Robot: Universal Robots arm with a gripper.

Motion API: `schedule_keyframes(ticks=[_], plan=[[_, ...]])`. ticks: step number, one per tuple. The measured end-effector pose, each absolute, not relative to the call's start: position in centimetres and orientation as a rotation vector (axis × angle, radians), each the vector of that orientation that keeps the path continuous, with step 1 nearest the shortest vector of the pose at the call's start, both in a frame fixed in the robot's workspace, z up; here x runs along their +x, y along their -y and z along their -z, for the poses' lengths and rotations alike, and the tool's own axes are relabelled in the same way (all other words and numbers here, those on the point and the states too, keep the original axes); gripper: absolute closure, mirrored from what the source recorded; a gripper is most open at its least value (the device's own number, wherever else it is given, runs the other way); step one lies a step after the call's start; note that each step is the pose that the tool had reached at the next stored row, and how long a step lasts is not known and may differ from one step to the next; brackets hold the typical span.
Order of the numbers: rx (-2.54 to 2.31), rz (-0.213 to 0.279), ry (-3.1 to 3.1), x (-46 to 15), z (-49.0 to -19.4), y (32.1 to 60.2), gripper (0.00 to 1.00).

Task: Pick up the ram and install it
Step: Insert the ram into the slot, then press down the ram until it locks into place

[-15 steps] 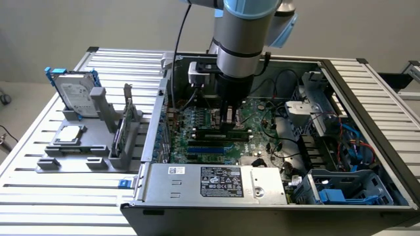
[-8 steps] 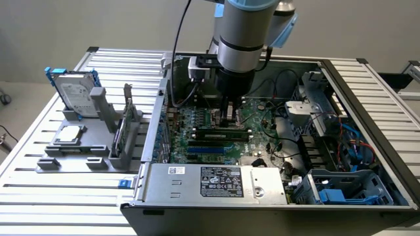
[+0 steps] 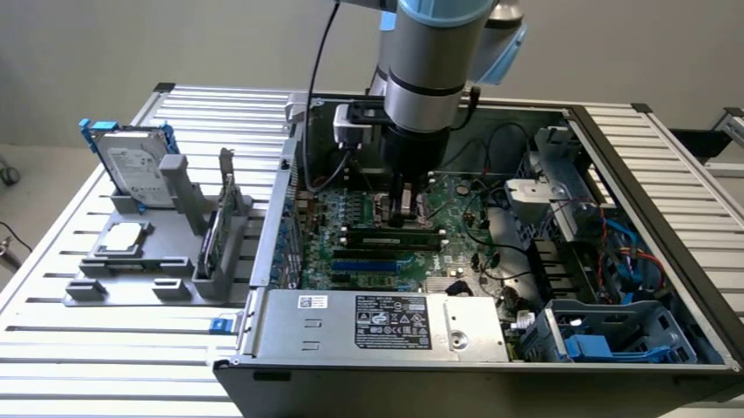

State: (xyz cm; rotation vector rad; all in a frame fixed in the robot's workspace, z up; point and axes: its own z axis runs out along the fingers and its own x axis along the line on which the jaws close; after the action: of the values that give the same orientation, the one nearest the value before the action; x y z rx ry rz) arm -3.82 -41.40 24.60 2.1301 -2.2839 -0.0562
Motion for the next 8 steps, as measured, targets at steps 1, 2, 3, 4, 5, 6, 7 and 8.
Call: schedule_keyframes(ticks=[1, 2, 3, 4, 5, 6, 7, 8], plan=[[2.130, 0.056, 2.284, -3.83, -24.41, 41.34, 0.89], [2.131, 0.056, 2.283, -3.83, -24.23, 41.28, 0.89], [2.132, 0.056, 2.283, -3.83, -24.07, 41.21, 0.89], [2.132, 0.056, 2.282, -3.83, -23.97, 41.15, 0.89], [2.132, 0.056, 2.282, -3.83, -23.88, 41.10, 0.89], [2.133, 0.056, 2.281, -3.83, -23.80, 41.06, 0.89], [2.134, 0.056, 2.281, -3.83, -23.73, 41.03, 0.89], [2.134, 0.056, 2.280, -3.83, -23.64, 41.00, 0.89]])
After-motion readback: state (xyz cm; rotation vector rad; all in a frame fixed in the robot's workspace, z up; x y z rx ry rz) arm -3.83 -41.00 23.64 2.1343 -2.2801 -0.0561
